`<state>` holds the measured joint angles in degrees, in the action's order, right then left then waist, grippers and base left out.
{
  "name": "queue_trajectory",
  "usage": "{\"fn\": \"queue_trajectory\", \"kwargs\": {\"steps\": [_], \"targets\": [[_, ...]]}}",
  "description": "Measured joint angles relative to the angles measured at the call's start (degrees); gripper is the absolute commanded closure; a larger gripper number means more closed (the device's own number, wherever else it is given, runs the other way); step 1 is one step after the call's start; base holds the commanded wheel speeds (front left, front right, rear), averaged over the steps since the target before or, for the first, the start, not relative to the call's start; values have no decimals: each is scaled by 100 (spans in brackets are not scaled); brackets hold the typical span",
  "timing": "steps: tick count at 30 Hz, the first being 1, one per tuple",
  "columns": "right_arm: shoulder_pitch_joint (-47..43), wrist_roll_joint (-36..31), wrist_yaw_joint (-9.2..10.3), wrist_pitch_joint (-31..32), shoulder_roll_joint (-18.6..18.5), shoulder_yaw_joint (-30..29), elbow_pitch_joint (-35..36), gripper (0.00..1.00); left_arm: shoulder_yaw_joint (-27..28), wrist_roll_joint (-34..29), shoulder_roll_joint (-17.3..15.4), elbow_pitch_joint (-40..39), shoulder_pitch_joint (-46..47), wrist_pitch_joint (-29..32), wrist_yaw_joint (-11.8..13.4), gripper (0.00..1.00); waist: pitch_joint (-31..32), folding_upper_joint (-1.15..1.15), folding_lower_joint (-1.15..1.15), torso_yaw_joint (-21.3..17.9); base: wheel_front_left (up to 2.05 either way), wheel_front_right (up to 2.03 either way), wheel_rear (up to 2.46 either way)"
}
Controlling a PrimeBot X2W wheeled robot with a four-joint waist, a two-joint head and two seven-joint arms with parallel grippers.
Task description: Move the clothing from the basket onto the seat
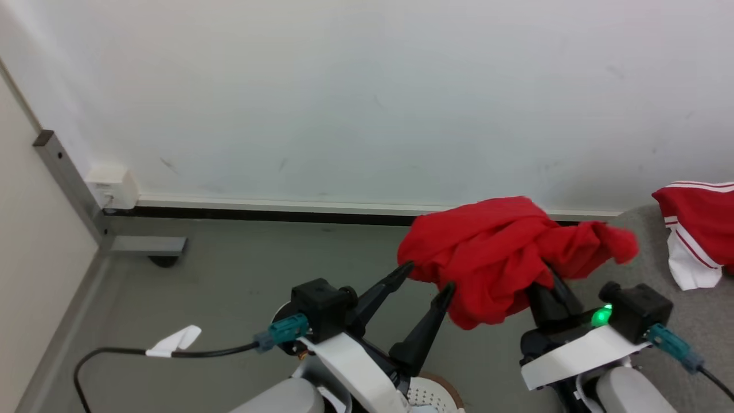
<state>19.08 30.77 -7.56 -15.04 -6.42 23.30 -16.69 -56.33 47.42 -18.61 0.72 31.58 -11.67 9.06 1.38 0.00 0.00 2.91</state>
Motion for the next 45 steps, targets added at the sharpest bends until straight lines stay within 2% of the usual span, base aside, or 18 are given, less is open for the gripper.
{"fn": "queue_trajectory", "kwargs": {"steps": [8, 20, 27, 31, 36, 40, 45], "targets": [[-137, -240, 1, 0, -281, -713, 374, 100, -215, -305, -1, -47, -7, -104, -151, 0, -155, 0, 0, -700, 0, 0, 0], [-684, -194, 1, 0, -438, -1202, 914, 100, -232, -633, -33, 196, 14, -261, -256, 0, -418, 0, 0, -2157, 0, 0, 0], [-949, -214, 1, 0, -446, -1391, 1189, 100, -191, -766, -7, 314, 10, -304, -271, 0, -556, 0, 0, -2751, 0, 0, 0], [-971, -216, 1, 0, -461, -1460, 1268, 100, -188, -846, 31, 364, 16, -310, -314, 0, -663, 0, 0, -2849, 0, 0, 0], [-760, -261, 1, 0, -623, -1796, 1328, 100, -227, -851, 65, 413, 105, -246, -398, 0, -855, 0, 0, -2781, 0, 0, 0], [-315, -286, 1, -1, -849, -2205, 1280, 100, -256, -836, 98, 338, 258, -126, -448, 0, -1124, 0, 0, -2662, 0, 0, 0], [381, -349, 1, 59, -1033, -2898, 810, 100, -230, -907, 11, 225, 535, 37, -448, 0, -1638, 0, 0, -2475, 0, 0, 0]]}}
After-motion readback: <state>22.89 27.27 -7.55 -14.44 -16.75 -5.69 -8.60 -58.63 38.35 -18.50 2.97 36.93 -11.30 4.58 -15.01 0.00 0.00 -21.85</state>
